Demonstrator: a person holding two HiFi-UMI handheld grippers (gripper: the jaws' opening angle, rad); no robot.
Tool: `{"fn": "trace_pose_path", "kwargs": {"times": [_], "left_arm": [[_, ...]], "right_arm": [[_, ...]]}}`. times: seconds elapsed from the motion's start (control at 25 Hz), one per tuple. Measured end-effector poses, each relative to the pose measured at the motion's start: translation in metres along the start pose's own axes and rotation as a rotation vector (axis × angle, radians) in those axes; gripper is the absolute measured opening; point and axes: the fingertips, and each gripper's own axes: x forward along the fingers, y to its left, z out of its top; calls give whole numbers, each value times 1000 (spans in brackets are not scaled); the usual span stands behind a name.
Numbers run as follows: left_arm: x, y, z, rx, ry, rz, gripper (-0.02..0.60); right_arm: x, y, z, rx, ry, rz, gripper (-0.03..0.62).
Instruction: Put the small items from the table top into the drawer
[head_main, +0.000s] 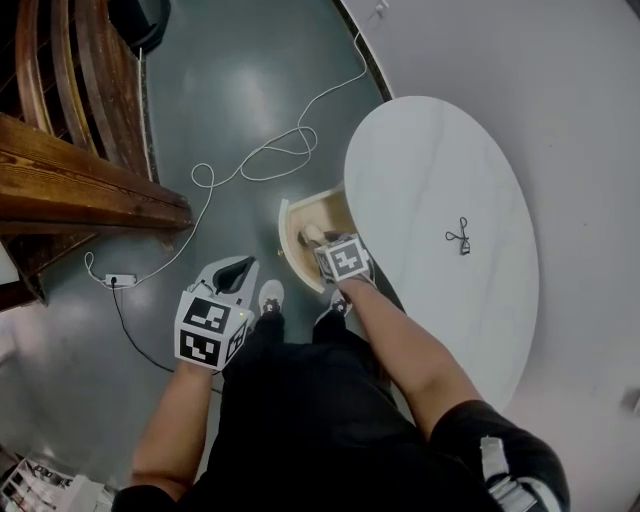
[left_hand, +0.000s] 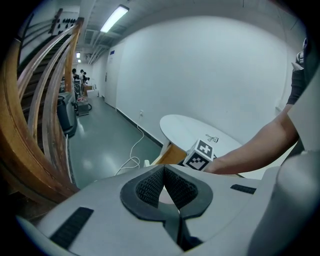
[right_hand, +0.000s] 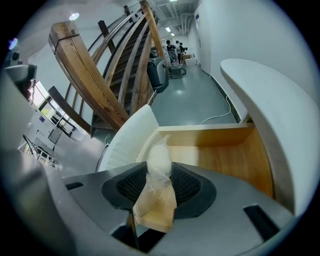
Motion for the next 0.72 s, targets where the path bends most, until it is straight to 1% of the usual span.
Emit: {"fn": "trace_pose_path", "kwargs": {"times": [0.08, 0.2, 0.32, 0.48, 0.6, 0.72], "left_arm": [[0, 4, -6, -15, 9, 9, 15], [-2, 9, -15, -35, 25, 22, 15], [-3, 12, -23, -50, 42, 30, 15], [-3, 19, -34, -72, 60, 45, 15], [-3, 21, -39, -84, 72, 51, 15], [-4, 24, -44, -91, 80, 50, 15]], "right_arm": [[15, 1, 0, -14, 22, 15, 155], [36, 7, -5, -10, 75, 59, 155], [55, 8, -6, -1, 100, 82, 155], [76, -1, -14, 28, 151, 67, 155], [87, -5, -5, 47, 115, 71, 155], [93, -19, 7, 9, 52, 11, 155]]}}
